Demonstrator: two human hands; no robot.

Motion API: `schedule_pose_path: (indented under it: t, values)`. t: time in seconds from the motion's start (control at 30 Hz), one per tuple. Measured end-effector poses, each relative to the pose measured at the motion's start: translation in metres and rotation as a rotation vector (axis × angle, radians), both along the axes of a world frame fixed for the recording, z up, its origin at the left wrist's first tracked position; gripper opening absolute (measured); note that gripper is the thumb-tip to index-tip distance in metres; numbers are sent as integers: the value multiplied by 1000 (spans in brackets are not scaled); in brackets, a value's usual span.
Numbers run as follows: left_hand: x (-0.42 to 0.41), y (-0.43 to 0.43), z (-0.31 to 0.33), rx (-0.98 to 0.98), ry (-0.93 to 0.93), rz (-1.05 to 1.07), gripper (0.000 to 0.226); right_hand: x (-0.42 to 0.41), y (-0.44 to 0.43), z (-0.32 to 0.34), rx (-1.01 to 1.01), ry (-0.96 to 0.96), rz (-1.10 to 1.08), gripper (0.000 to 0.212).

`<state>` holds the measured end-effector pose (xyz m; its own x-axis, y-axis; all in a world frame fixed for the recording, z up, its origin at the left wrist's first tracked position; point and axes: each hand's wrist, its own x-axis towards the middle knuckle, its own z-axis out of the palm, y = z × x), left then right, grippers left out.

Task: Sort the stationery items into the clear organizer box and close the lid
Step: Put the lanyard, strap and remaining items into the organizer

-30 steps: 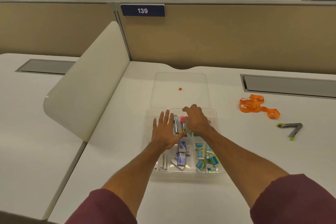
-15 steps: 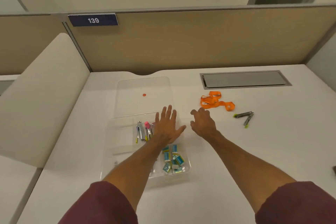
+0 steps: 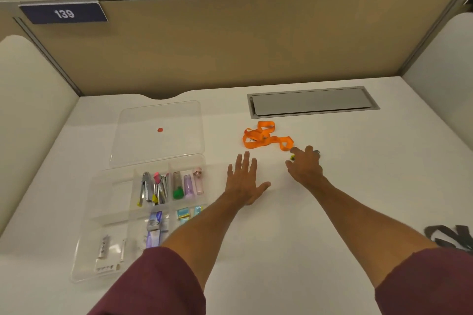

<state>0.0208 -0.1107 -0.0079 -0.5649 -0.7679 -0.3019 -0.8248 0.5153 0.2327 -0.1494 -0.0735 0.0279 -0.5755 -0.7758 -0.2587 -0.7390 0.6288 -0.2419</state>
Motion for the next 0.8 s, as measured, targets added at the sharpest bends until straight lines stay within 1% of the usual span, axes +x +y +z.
schedule_pose_path:
  t: [0.07,0.27,0.4,0.53,0.57,0.7,0.8]
  values:
    - [-8,3,-7,28,-23,18,87,-11,0,-3,18,-23,6,50]
    - [-20,9,-24,91,-99,47,91,-24,-7,-11,176,-47,75,56]
    - [-23,12,-26,73,-108,67,93,-28,-10,-10,139,-24,86,48]
    - [-24,14,-25,61,-113,78,93,-31,-10,-17,35,-38,-24,34]
    - [-24,14,-25,62,-112,78,93,-30,-9,-19,30,-45,-38,34]
    - [-21,12,-23,79,-101,71,91,-29,-8,-22,84,-77,-88,54]
    - [-18,6,-16,101,-86,82,88,-25,-7,-22,129,-71,-115,54]
